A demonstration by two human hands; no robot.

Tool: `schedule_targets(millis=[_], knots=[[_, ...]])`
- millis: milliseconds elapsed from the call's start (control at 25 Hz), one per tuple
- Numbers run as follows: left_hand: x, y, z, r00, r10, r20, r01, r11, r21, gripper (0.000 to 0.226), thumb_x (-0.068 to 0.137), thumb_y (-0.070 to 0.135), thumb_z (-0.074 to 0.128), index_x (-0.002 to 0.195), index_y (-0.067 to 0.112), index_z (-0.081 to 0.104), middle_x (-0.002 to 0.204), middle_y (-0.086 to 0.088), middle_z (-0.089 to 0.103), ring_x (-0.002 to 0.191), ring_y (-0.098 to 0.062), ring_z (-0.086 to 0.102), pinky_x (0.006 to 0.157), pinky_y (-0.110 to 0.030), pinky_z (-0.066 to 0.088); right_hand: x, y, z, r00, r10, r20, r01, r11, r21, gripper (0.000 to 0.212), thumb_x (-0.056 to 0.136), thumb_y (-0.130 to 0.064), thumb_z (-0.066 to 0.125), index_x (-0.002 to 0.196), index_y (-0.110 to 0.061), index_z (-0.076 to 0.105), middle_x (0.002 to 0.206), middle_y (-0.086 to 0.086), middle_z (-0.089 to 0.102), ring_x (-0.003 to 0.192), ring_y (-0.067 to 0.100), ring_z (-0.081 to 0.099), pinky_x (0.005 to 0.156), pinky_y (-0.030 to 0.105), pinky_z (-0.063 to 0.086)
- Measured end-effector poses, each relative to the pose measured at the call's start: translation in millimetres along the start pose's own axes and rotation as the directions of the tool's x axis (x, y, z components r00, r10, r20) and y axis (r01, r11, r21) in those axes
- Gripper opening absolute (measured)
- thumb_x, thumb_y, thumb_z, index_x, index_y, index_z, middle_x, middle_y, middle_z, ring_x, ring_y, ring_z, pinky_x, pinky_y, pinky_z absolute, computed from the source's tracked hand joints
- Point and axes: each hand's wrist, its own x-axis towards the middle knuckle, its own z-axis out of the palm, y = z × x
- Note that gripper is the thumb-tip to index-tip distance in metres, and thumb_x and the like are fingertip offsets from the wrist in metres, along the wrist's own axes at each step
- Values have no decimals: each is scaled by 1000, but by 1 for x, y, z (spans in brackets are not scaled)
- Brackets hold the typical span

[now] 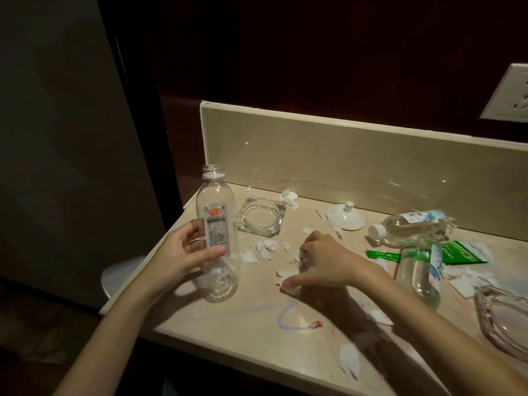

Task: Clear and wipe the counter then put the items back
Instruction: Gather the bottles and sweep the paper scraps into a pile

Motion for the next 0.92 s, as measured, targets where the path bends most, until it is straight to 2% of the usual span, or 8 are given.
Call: schedule_targets(millis=[80,200,360,480,600,680,760,920], knots=[[-3,0,-1,1000,-2,-4,2,1000,-14,58,59,20,86,111,18,61,108,-4,70,100,-19,68,69,-24,57,-7,-8,7,998,-51,-44,52,998,24,57,68,-60,71,97,-10,67,114,2,48,103,18,46,86,32,45],[-5,-1,1,1000,-3,23,3,1000,-7,56,58,18,83,109,18,61,105,-3,71,98,-17,69,70,-23,57,-10,-13,16,984,-75,-160,86,994,64,47,76,-42,73,112,-12,68,114,1,56,103,19,54,80,24,41],[-10,-6,9,999,-13,40,13,1000,0,53,61,18,77,111,16,61,107,-3,71,100,-17,68,79,-31,58,-14,-16,31,955,-64,-291,92,992,82,24,78,-23,70,84,1,69,87,16,65,79,27,57,66,35,44],[-22,-8,13,998,-31,55,31,999,-8,59,59,19,83,113,15,61,109,-4,70,103,-19,67,84,-37,57,-16,-19,32,951,-10,-309,58,987,147,16,74,-11,66,68,4,62,69,23,60,61,27,47,54,34,33],[-37,-7,8,999,-19,44,19,1000,12,70,49,33,86,112,15,60,110,-3,70,103,-19,67,85,-36,57,-22,-26,22,967,48,-252,41,941,336,15,70,-11,70,65,2,64,62,16,64,49,10,42,48,25,31],[-53,-4,3,1000,-1,19,1,1000,15,72,48,37,83,112,15,59,109,-2,70,101,-17,68,81,-30,57,-29,-38,16,968,33,-248,68,920,386,16,70,-15,73,65,-1,67,62,15,65,49,8,43,46,22,30],[-75,-3,-1,1000,9,-10,-9,999,38,68,54,29,90,112,15,58,110,-1,70,100,-15,68,79,-26,57,-39,-58,13,966,-17,-259,127,901,416,11,70,-16,74,66,-8,68,61,11,64,52,8,46,49,21,32],[-137,-17,-15,995,1,-102,2,1000,31,60,62,18,81,117,9,57,112,-2,69,101,-13,68,78,-20,54,-61,-112,30,966,-155,-208,241,835,495,9,69,-14,74,67,-19,67,56,-2,62,49,3,47,49,19,35]])
